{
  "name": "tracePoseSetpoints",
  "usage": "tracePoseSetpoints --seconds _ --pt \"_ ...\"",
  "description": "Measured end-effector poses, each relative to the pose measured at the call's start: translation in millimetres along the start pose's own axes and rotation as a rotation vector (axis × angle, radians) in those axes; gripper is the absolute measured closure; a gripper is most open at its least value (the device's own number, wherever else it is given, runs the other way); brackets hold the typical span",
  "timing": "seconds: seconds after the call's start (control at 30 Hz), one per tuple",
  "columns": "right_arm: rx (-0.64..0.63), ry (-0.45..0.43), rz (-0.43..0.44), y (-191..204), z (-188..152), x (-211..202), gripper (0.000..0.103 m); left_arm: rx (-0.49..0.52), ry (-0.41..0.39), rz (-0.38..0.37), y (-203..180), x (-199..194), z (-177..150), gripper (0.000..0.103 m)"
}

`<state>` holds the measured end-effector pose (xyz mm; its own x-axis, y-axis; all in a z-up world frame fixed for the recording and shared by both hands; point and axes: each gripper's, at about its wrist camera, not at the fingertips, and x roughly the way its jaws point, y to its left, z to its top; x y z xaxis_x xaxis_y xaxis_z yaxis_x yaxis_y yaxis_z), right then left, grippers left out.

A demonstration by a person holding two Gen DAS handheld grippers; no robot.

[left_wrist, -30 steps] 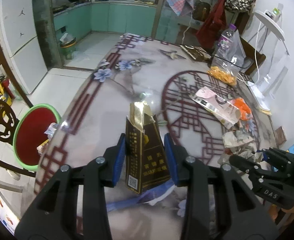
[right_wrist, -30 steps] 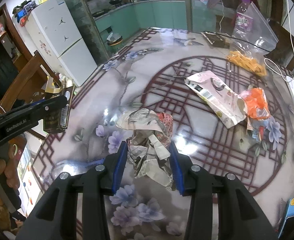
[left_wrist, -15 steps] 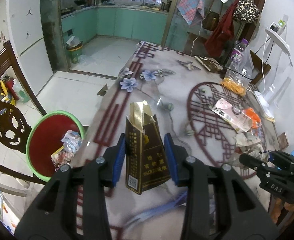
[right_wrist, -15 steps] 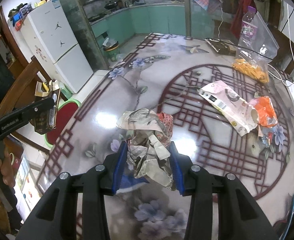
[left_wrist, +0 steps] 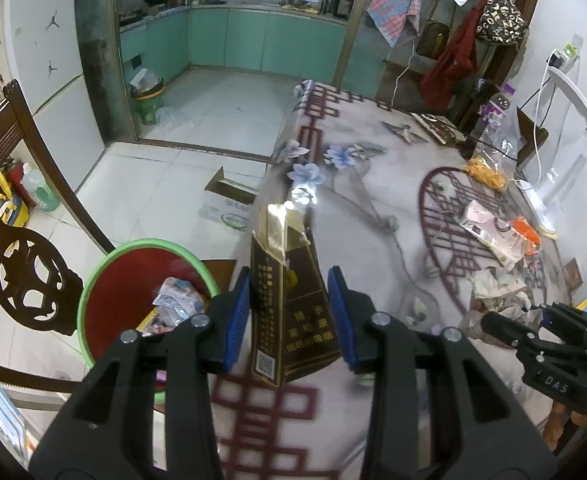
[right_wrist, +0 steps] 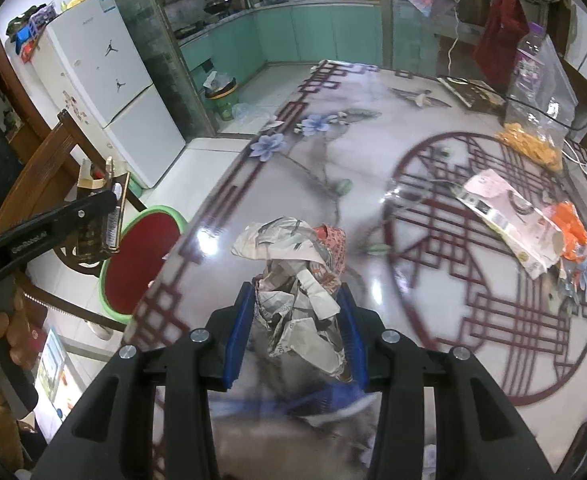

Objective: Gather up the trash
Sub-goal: 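Carry the gold box and crumpled paper to the red bin, then open both tools over the red bin to drop the box and paper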

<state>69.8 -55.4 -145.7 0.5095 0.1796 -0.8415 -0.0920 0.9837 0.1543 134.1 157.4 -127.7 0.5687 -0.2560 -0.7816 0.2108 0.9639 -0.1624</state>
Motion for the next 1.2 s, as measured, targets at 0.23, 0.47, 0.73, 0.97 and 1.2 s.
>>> tracePoseSetpoints --seconds 0.23,0.47,0.73,0.97,1.2 --pt "-0.048 -0.004 0.021 47.9 21.2 18.1 0.063 -0.020 0.010 0.011 39.3 3.8 3.2 0.066" --pt "-0.110 0.012 0.090 103.7 43.3 47.8 0.063 -0.092 0.034 0.093 106.1 7.1 -1.4 0.066" --pt "-0.191 0.095 0.192 171.6 57.2 97.8 0.062 -0.184 0.068 0.152 171.9 7.4 -13.0 0.066" --pt "-0.228 0.151 0.230 205.7 62.5 129.1 0.062 -0.224 0.099 0.137 196.8 12.8 -21.9 0.066" --pt "-0.253 0.132 0.220 216.6 67.2 135.7 0.044 -0.255 0.099 0.141 207.7 19.1 -19.2 0.043"
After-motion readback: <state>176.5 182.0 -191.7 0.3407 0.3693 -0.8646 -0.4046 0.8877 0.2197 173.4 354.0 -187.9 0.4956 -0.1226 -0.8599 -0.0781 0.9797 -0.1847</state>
